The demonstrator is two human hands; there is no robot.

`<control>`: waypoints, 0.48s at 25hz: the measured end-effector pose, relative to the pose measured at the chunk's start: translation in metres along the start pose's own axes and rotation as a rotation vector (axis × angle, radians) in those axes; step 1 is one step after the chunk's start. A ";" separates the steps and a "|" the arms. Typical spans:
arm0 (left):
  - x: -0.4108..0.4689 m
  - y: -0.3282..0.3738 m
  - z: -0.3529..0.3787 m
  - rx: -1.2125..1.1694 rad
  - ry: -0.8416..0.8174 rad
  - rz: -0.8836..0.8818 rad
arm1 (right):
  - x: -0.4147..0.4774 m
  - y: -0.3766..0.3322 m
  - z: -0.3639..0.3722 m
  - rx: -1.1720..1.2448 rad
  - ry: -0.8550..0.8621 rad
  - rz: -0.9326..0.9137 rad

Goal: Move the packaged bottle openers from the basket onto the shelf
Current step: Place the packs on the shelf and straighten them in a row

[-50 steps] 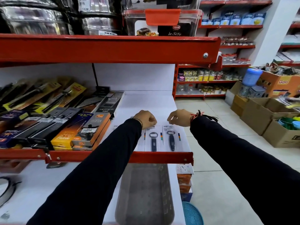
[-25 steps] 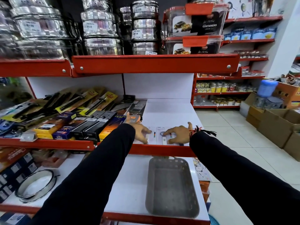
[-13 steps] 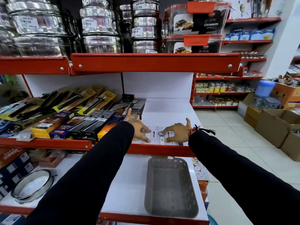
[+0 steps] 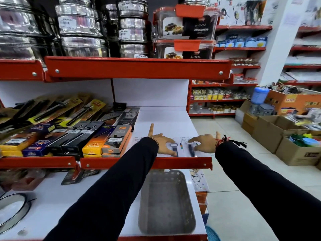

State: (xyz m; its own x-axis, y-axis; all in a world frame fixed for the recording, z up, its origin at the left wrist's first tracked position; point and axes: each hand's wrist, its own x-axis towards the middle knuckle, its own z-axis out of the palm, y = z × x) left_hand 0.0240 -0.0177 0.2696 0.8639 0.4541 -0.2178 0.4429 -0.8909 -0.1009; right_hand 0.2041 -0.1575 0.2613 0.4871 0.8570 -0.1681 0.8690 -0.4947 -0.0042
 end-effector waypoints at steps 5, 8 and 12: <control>0.003 0.005 0.004 -0.053 -0.023 -0.025 | -0.004 0.007 0.015 0.108 0.000 -0.003; 0.002 -0.001 0.007 -0.057 -0.024 -0.033 | -0.002 0.008 0.015 0.104 -0.005 -0.008; 0.000 -0.002 0.008 -0.064 -0.009 -0.048 | -0.002 0.008 0.016 0.105 0.000 -0.023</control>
State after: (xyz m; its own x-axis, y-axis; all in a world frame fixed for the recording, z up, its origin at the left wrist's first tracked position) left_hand 0.0212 -0.0160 0.2625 0.8392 0.4958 -0.2234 0.4984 -0.8656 -0.0489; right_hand 0.2091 -0.1651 0.2462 0.4670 0.8684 -0.1668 0.8661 -0.4873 -0.1117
